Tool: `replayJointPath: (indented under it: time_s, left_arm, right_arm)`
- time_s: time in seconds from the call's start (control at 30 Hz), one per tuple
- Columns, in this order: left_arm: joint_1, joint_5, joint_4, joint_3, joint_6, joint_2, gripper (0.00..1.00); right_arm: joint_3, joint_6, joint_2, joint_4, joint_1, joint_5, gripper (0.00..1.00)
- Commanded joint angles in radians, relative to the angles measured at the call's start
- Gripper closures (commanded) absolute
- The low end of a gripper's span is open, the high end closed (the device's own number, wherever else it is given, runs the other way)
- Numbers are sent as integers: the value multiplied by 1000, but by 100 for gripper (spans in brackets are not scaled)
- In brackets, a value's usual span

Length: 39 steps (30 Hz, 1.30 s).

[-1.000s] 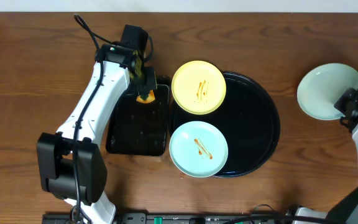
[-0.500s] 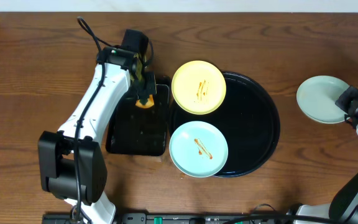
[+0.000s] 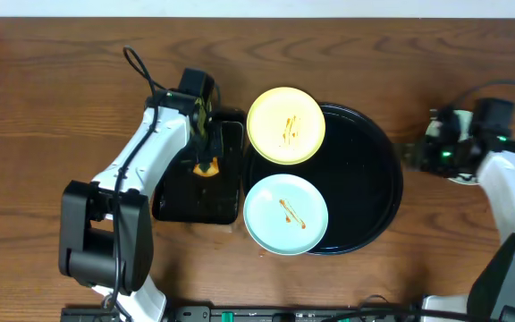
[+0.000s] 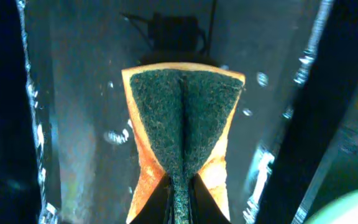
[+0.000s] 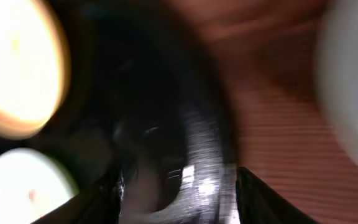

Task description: Clean dirty plates on tray and stack at the side

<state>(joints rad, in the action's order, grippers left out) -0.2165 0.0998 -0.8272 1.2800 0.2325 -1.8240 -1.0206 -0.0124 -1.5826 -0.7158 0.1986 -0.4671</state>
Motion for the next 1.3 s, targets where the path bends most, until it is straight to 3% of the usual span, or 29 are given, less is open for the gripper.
replayJointPath:
  time_s: [0.0,0.3,0.4,0.63,0.67,0.77,1.03,1.13,1.27]
  left_arm:
    - [39,40,58,-70,-47,12,92]
    - [116,117,252,-251,-52,4,91]
    - [126,117,274,-281,-52,0,63]
    - [126,181,318,-282,-52,1,53]
    - [126,189,325,-281,-52,1,55]
    - [126,192,341,-277,-52,5,92]
    - [126,192,344,-253,-80,98,92]
    - [126,192,336,-253,-82,143,42]
    - [126,192,331,-254,-82,141,36]
  right_arm:
    - [-12,-64,17,-19,-95,-61,43]
    - [-11,-60,2,-53,-275,-19,45]
    - [-11,-60,-13,-79,-307,-19,47]
    - [-11,-60,-41,-87,-338,-19,51]
    - [-11,-60,-41,-87,-338,-19,52]
    - [-11,-60,-41,-84,-338,-11,54]
    - [-11,-60,-41,-82,-338,0,55]
    - [-11,-60,-41,-80,-338,0,55]
    - [-11,-60,-41,-81,-338,-1,56]
